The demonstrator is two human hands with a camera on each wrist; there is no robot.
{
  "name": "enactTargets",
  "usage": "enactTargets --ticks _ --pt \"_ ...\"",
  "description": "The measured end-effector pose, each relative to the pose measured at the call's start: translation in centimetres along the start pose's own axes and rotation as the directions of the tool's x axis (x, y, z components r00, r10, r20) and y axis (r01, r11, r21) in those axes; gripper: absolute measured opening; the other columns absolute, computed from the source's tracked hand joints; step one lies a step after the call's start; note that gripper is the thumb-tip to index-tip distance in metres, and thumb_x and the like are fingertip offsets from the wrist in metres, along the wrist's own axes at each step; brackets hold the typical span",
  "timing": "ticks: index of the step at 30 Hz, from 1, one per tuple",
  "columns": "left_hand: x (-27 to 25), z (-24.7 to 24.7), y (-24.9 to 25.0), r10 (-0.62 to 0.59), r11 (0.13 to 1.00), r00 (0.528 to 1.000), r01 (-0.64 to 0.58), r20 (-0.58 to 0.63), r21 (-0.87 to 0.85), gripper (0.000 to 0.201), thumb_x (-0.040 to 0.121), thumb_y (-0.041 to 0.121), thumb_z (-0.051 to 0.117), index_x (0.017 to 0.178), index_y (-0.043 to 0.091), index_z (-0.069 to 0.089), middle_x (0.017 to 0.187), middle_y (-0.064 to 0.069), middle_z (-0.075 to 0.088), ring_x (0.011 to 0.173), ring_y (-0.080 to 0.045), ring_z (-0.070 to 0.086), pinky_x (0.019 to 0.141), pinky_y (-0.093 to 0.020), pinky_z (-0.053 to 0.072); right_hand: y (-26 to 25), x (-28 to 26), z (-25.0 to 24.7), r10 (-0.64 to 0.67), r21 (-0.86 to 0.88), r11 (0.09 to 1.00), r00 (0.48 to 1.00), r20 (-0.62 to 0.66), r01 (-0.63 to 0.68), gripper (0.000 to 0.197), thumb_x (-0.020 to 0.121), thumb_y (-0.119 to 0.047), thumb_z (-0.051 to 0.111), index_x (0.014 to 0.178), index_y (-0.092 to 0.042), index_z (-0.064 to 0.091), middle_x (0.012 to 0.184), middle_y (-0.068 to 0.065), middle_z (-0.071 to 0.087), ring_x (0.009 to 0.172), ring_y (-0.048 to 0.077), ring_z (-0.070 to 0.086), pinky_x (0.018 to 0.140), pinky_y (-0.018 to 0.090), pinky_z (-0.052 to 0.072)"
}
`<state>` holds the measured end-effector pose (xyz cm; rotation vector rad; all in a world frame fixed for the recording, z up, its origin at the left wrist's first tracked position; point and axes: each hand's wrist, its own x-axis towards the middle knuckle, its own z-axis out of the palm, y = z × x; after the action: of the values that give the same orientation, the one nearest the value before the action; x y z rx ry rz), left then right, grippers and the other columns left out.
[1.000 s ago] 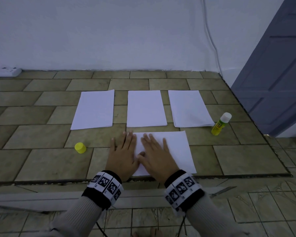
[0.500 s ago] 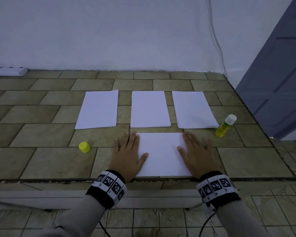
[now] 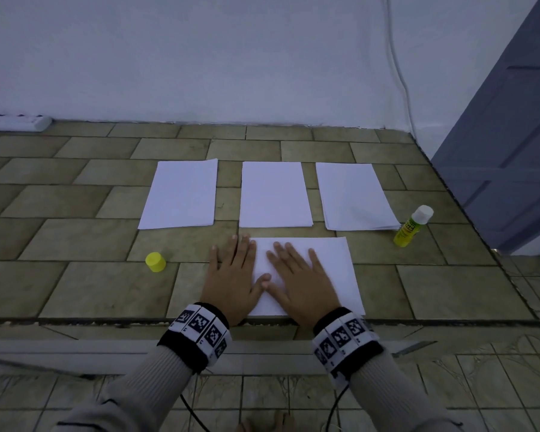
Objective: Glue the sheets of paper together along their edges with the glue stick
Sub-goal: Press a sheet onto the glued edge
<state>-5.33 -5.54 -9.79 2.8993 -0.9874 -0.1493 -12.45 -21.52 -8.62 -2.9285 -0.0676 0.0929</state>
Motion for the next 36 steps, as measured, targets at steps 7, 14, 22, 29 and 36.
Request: enactTargets --ticks 7,14,22,29,36 --pt "0.0 -0.1 0.1 -0.005 1.0 1.0 0.005 -0.01 0.011 0.1 0.081 0.069 -0.024 0.155 0.009 0.008 0.163 -0.009 0.002 0.15 -0.028 0.0 0.117 -0.053 -0.003 9.1 -3.4 -2.2 0.28 -0.11 0.955 0.96 0.021 -0.276 0.085 0.078 -0.071 -0.017 0.152 -0.032 0.0 0.16 -0.01 -0.001 0.147 0.007 -0.003 0.117 0.052 0.002" --pt "-0.1 -0.5 0.5 -0.05 0.999 0.998 0.051 0.035 -0.006 0.11 0.073 0.071 -0.033 0.154 0.006 0.0 0.163 -0.01 -0.006 0.15 -0.025 -0.007 0.12 -0.054 -0.002 8.7 -3.5 -6.0 0.343 0.094 0.933 0.937 0.071 -0.348 0.086 0.085 -0.073 0.002 0.141 -0.016 0.033 0.143 0.004 0.043 0.135 0.025 0.038 0.105 0.044 0.031" --pt "-0.1 -0.9 0.2 -0.029 1.0 0.995 0.029 0.1 0.004 0.126 0.061 0.091 -0.016 0.154 0.006 -0.008 0.162 -0.009 -0.016 0.149 -0.023 -0.017 0.118 -0.055 -0.01 6.8 -0.6 -8.6 0.174 0.07 0.978 0.957 0.232 -0.195 0.054 0.097 -0.028 0.051 0.144 -0.011 0.03 0.147 0.007 0.038 0.133 0.022 0.037 0.107 0.035 0.035" --pt "-0.1 -0.9 0.1 -0.021 1.0 0.996 0.022 0.085 -0.004 0.121 0.065 0.091 -0.004 0.154 0.009 -0.007 0.162 -0.006 -0.018 0.148 -0.022 -0.02 0.117 -0.054 -0.012 7.8 0.6 -8.1 0.231 -0.27 0.948 0.949 0.215 -0.17 0.061 0.093 -0.042 0.049 0.141 -0.012 0.028 0.133 0.009 0.043 0.121 0.027 0.047 0.103 0.047 0.037" --pt "-0.3 -0.8 0.0 0.002 1.0 0.998 -0.001 0.055 -0.019 0.122 0.065 0.092 -0.005 0.155 0.011 -0.002 0.162 -0.004 -0.014 0.149 -0.023 -0.016 0.117 -0.055 -0.011 8.6 1.9 -9.2 0.235 -0.055 0.972 0.947 0.216 -0.229 0.025 0.094 -0.007 0.044 0.118 -0.004 0.05 0.118 0.015 0.046 0.096 0.025 0.051 0.08 0.029 0.042"
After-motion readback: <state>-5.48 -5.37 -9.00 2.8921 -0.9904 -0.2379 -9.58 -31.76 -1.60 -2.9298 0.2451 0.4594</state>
